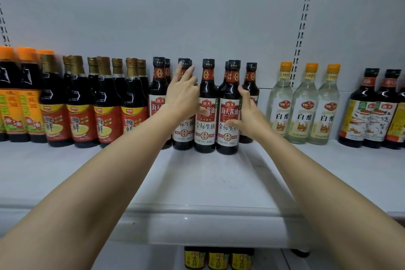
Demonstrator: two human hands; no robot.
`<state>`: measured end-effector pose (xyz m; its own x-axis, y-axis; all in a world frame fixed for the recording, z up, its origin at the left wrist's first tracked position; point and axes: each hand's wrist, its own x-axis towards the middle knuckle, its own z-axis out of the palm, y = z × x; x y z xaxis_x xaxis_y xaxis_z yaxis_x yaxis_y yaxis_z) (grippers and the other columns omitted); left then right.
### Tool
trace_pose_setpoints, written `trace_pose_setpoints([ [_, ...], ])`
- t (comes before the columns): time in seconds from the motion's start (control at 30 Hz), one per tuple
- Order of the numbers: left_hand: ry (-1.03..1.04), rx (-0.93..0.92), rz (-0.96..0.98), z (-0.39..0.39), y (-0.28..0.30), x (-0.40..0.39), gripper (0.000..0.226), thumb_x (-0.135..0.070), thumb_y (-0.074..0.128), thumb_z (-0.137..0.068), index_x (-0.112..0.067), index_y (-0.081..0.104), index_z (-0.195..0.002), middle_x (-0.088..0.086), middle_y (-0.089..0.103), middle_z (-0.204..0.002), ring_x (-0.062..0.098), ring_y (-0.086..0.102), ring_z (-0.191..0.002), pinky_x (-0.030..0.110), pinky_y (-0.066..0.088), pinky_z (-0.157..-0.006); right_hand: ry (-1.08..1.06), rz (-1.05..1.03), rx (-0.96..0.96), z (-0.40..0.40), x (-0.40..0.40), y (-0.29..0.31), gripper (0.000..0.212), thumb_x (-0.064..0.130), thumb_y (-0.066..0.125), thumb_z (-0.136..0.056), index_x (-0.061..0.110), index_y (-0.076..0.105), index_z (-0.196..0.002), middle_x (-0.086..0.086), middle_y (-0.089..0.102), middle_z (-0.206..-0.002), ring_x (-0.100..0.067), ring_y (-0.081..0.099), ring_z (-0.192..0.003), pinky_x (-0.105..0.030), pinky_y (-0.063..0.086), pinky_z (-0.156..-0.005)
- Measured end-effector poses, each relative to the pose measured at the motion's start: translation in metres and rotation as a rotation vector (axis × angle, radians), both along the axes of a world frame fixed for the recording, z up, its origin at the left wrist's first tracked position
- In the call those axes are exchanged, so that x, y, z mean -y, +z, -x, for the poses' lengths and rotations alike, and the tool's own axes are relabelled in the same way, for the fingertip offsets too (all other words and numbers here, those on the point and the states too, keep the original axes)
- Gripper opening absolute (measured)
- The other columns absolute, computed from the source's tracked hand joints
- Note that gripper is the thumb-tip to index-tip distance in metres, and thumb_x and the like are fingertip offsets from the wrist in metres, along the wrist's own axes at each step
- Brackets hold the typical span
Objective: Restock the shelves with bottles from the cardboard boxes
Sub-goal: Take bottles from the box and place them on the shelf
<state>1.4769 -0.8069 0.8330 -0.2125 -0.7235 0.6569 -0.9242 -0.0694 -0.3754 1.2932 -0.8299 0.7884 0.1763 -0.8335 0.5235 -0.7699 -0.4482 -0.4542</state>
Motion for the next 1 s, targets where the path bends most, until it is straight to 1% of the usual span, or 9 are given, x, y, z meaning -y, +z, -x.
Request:
trace_pose_setpoints([
  [0.1,0.007,0.024,-0.002,0.001,0.001,0.004,0.087,-0.076,0.054,-0.072,-0.013,0.056,-0.132,0.006,0.045,-0.144,0.023,0.009,-0.147,0.045,-0.013,-0.115,0.004,-0.003,-0.002,0.002,0.007,0.001,0.106,0.024,0.077,-0.079,0.034,-0.002,-0.149,-0.012,0.040,-0.145,-0.030,0.046,-0.127,-0.050,0.043,-0.101],
  [0.27,0.016,0.053,0.005,0.000,0.003,0.007,0.090,-0.078,0.051,-0.072,-0.015,0.050,-0.136,0.008,0.039,-0.148,0.024,0.004,-0.148,0.047,-0.014,-0.114,-0.032,0.011,-0.041,0.002,0.016,0.001,0.107,0.029,0.077,-0.077,0.033,-0.002,-0.149,-0.012,0.044,-0.142,-0.030,0.046,-0.126,-0.052,0.040,-0.103],
  [0.43,-0.011,0.012,0.021,-0.005,-0.002,0.009,0.091,-0.079,0.051,-0.071,-0.016,0.049,-0.137,0.007,0.040,-0.147,0.024,0.004,-0.148,0.049,-0.013,-0.116,-0.026,0.016,-0.044,0.002,0.020,0.000,0.106,0.029,0.077,-0.077,0.033,-0.001,-0.149,-0.010,0.044,-0.143,-0.029,0.047,-0.126,-0.053,0.040,-0.102],
  [0.6,0.002,0.002,0.045,-0.003,-0.005,0.011,0.093,-0.082,0.050,-0.069,-0.013,0.054,-0.133,0.007,0.043,-0.146,0.023,0.007,-0.147,0.050,-0.009,-0.117,-0.011,0.014,-0.031,0.003,0.021,-0.001,0.106,0.027,0.077,-0.078,0.034,-0.001,-0.149,-0.009,0.040,-0.148,-0.029,0.046,-0.129,-0.055,0.039,-0.104],
  [0.77,0.027,-0.002,0.053,0.003,-0.005,0.009,0.093,-0.081,0.051,-0.069,-0.011,0.057,-0.130,0.008,0.046,-0.143,0.023,0.011,-0.147,0.049,-0.012,-0.116,-0.033,0.022,-0.040,0.000,0.019,-0.002,0.107,0.029,0.076,-0.078,0.034,-0.004,-0.149,-0.010,0.040,-0.147,-0.029,0.045,-0.130,-0.055,0.039,-0.104],
  [0.9,0.066,-0.004,0.031,0.008,-0.008,0.008,0.097,-0.080,0.049,-0.073,-0.008,0.048,-0.137,0.010,0.040,-0.148,0.025,0.009,-0.147,0.049,-0.012,-0.116,-0.096,0.039,-0.060,-0.004,0.014,-0.006,0.106,0.034,0.072,-0.082,0.036,-0.009,-0.150,-0.018,0.034,-0.145,-0.033,0.042,-0.130,-0.053,0.037,-0.105],
  [1.0,0.067,-0.028,0.006,0.010,-0.009,0.004,0.099,-0.077,0.048,-0.076,-0.004,0.039,-0.142,0.014,0.029,-0.152,0.027,0.003,-0.147,0.049,-0.010,-0.117,-0.139,0.083,-0.076,-0.005,0.006,-0.005,0.105,0.036,0.072,-0.083,0.034,-0.008,-0.151,-0.018,0.025,-0.143,-0.031,0.034,-0.131,-0.047,0.033,-0.106],
])
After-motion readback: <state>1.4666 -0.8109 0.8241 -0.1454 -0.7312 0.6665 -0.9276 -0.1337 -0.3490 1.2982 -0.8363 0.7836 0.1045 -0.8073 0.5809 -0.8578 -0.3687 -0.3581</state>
